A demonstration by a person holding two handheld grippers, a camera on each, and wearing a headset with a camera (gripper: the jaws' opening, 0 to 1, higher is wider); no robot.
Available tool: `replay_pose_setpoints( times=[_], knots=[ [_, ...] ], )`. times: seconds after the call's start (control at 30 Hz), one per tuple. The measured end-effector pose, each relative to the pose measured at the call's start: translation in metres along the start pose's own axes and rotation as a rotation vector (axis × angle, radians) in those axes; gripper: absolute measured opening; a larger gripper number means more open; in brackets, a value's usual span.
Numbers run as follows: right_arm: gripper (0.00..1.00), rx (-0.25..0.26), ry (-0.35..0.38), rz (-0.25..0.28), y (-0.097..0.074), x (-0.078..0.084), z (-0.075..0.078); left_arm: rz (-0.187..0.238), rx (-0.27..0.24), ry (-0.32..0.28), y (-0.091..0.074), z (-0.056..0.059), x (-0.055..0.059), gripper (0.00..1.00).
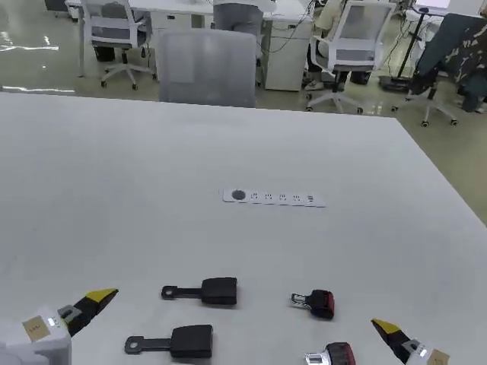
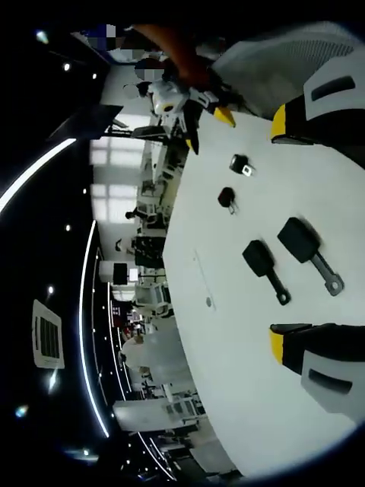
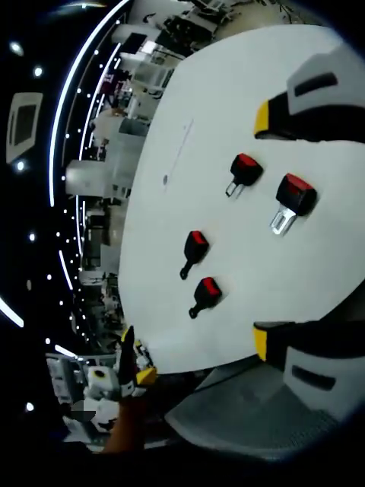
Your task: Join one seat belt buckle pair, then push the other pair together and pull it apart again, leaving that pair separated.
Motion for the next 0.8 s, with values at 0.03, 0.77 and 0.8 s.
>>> replay_pose_setpoints(
  times=[0.03,0.77,0.8],
  knots=[
    [1.0,-0.001,0.0,0.0,0.0001,0.0,-0.0001,0.0,0.0,-0.001,0.0,-0.0004,0.0003,1.0],
    [1.0,-0.01,-0.004,-0.013,-0.0005,0.0019,-0.0001,0.0,0.0,-0.014,0.0016,-0.0012,0.0019,1.0],
    [1.0,-0.009,-0.003,-0.013,-0.0006,0.0019,0.0,0.001,-0.001,-0.015,0.0016,-0.0014,0.002,1.0]
  ],
)
Point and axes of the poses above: the centre of the closed fingertips' face, and the gripper's own axes: y roughly forward along the fingers, z roughly to its right, x roughly out of its underside, the point moved 6 cm from there along -y, roughly backward along the fingers, and after that the axes turned 4 degrees about -y, right-handed, at the moved point
